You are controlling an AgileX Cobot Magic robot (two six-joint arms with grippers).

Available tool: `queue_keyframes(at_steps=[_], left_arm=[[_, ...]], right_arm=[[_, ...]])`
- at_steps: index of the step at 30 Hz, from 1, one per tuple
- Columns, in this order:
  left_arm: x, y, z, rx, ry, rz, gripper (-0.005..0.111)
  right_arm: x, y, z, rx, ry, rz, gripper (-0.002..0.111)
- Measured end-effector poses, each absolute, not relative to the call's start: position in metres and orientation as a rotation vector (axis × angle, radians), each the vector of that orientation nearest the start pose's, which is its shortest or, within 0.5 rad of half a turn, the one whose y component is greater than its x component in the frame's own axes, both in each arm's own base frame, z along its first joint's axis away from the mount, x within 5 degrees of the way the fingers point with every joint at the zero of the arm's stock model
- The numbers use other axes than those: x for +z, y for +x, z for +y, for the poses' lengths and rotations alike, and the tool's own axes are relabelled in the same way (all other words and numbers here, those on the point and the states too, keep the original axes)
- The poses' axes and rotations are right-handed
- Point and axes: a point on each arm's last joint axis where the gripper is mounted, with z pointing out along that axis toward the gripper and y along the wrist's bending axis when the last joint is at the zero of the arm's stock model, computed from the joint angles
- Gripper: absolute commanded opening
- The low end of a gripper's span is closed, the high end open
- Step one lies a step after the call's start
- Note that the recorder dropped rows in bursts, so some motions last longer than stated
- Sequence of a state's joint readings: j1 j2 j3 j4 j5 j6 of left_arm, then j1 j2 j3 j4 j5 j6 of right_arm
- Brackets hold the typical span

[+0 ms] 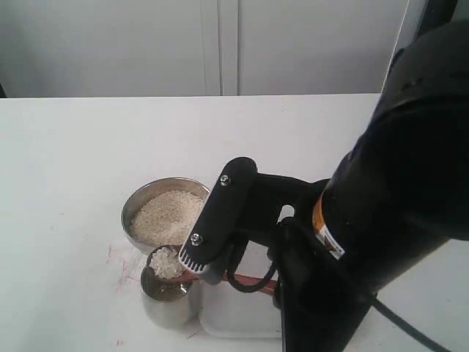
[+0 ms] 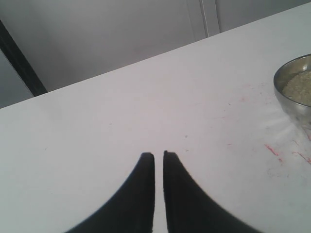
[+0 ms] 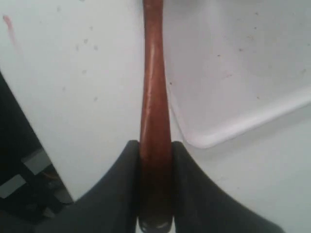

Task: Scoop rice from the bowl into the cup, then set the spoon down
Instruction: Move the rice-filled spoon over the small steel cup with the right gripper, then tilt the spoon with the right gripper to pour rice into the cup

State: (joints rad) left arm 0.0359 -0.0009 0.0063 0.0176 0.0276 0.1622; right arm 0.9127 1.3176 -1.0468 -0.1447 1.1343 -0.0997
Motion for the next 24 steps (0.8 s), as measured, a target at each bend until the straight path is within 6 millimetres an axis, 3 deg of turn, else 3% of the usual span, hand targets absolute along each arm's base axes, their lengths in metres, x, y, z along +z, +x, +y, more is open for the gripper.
queue_keyframes(at_steps=[12, 24], left_arm=[[0.209, 0.057, 0.002, 0.173, 0.109, 1.515, 0.014], [0.209, 0.057, 0.002, 0.173, 0.109, 1.515, 0.014]], right_arm=[[0.270, 0.177, 0.195, -0.229, -1.515, 2.423, 0.000], [0.261, 0.190, 0.195, -0.410, -1.624, 2.319, 0.000]])
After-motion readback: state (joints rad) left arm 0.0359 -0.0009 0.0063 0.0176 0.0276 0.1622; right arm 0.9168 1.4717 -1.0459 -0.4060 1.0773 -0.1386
